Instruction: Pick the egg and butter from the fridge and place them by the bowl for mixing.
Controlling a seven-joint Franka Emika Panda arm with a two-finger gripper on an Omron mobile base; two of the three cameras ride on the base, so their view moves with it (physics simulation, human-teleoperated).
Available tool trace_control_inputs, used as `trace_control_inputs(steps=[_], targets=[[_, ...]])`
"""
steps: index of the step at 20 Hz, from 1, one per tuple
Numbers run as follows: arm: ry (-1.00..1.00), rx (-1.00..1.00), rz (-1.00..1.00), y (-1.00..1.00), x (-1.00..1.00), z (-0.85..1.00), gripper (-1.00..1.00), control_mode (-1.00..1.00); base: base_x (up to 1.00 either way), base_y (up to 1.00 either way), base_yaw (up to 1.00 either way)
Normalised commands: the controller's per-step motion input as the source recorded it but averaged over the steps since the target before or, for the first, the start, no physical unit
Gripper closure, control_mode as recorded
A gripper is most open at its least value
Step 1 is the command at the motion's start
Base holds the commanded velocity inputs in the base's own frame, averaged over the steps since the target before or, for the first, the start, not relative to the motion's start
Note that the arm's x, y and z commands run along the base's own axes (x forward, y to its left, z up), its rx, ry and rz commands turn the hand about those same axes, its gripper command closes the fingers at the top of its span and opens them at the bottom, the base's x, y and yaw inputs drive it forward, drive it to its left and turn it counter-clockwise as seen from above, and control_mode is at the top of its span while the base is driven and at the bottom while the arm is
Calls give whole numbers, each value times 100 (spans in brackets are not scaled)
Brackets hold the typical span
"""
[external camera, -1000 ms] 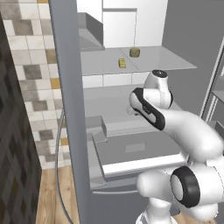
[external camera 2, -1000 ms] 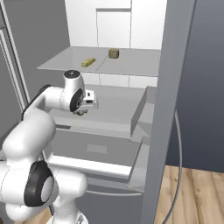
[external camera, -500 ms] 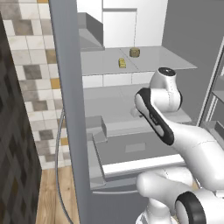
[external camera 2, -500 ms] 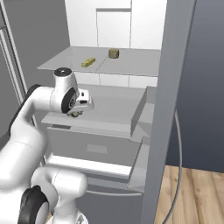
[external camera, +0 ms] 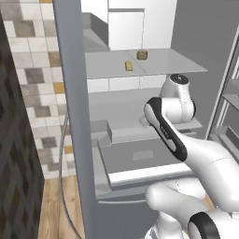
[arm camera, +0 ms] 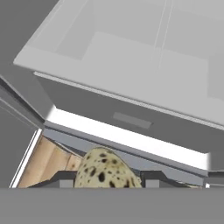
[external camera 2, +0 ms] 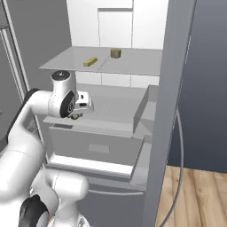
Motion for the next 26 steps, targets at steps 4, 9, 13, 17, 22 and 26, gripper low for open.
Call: trace_control_inputs(steps=[4,9,13,17,22,26], targets=[[0,0,0,0,0,0,100,100,-71,0,-5],[0,0,0,0,0,0,100,100,-79,0,-7],[0,0,0,0,0,0,100,100,-66,10,-28],[0,0,0,0,0,0,100,100,-22,27,-72],[0,0,0,0,0,0,100,100,-8,22,-80],[0,0,0,0,0,0,100,100,0,20,-84]])
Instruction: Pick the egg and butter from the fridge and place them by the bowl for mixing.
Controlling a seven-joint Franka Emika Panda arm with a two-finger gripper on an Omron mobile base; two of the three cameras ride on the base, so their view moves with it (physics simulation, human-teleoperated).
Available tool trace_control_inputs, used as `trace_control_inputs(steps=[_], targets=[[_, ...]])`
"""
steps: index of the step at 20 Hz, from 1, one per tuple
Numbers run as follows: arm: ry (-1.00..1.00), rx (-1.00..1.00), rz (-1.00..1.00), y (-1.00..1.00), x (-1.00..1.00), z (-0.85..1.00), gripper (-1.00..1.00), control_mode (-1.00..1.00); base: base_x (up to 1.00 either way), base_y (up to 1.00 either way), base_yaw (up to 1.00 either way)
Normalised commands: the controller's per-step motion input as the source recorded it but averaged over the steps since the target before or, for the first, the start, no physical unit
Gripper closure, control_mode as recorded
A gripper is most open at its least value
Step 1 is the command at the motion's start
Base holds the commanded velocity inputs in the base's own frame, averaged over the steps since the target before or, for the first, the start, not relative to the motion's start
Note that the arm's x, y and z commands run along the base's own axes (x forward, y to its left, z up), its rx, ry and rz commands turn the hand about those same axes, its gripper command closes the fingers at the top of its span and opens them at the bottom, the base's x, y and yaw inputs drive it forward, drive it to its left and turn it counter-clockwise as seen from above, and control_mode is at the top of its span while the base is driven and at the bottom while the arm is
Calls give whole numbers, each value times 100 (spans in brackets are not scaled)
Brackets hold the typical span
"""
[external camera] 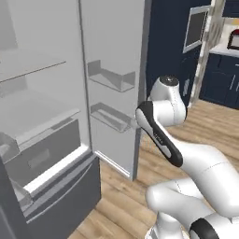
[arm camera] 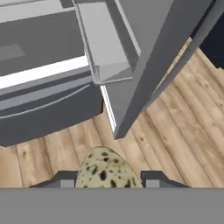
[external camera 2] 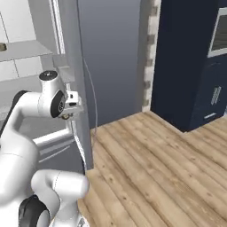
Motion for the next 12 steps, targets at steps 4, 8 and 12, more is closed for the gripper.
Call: trace_control_inputs(steps=[4,8,12], targets=[[0,0,0,0,0,0,100,100,0,19,-86],[0,0,0,0,0,0,100,100,0,17,-88],[0,0,0,0,0,0,100,100,0,18,-79]])
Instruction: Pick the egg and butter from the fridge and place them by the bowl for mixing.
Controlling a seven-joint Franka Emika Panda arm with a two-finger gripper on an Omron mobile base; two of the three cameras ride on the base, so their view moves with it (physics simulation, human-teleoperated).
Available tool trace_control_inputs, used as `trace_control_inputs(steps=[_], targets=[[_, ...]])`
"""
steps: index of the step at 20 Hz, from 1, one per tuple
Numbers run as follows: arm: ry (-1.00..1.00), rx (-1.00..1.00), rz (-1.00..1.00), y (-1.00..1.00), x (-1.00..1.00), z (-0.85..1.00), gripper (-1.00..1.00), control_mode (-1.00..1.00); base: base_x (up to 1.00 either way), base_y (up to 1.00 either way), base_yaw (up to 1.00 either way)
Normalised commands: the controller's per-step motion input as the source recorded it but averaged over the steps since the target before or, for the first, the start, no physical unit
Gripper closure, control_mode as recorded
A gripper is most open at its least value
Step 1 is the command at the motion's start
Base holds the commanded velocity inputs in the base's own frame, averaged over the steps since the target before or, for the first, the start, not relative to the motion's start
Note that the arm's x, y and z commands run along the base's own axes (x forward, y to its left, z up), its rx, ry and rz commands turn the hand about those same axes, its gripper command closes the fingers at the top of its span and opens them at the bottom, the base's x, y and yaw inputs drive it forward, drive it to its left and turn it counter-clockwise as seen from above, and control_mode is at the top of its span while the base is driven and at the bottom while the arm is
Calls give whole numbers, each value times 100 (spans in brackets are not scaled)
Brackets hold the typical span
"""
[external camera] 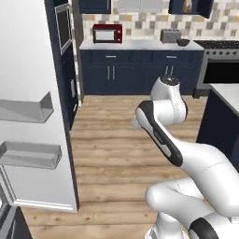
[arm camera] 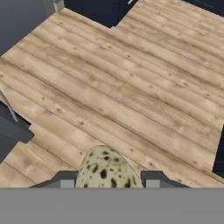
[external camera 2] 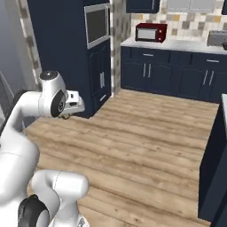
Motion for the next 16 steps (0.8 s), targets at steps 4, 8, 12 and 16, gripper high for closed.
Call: trace_control_inputs(steps=[4,8,12,16], targets=[[0,0,0,0,0,0,100,100,5,14,-72],[0,0,0,0,0,0,100,100,42,2,-27],[0,0,0,0,0,0,100,100,66,1,-18],[0,0,0,0,0,0,100,100,71,0,-12]])
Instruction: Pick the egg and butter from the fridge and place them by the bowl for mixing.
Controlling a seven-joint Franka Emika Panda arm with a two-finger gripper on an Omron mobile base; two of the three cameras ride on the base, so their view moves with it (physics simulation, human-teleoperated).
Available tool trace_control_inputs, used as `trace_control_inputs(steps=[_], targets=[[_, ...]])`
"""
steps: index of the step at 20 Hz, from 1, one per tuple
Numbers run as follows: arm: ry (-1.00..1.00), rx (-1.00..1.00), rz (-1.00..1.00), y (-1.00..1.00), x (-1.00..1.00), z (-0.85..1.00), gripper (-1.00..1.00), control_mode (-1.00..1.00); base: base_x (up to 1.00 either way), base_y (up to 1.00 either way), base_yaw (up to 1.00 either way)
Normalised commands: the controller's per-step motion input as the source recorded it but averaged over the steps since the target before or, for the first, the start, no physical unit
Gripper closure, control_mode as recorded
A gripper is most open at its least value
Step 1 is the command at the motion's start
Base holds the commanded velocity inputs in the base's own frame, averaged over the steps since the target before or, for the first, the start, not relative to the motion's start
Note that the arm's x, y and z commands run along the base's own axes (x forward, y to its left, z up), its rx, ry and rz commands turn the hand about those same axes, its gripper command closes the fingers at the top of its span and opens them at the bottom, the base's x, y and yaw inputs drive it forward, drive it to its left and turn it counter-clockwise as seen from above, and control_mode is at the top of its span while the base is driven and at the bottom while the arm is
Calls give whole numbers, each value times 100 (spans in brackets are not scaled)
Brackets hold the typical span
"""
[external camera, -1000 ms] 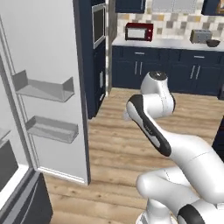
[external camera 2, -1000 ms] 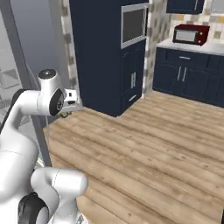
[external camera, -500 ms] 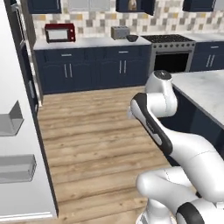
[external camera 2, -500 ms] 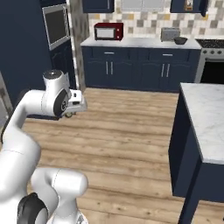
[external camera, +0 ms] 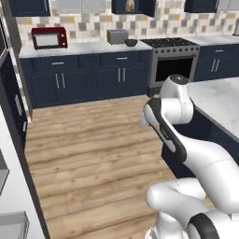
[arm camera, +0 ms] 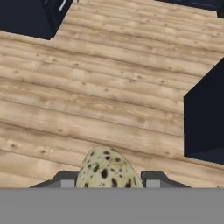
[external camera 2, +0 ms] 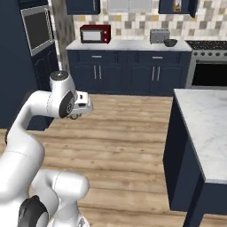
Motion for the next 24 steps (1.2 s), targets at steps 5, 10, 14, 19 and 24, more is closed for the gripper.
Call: trace_control_inputs(steps=[5,10,14,19,24], targets=[[0,0,0,0,0,0,100,100,79,-1,-4],[0,0,0,0,0,0,100,100,88,-6,0],[0,0,0,0,0,0,100,100,89,-8,0],[0,0,0,0,0,0,100,100,86,-9,0],[0,0,0,0,0,0,100,100,79,-10,0]])
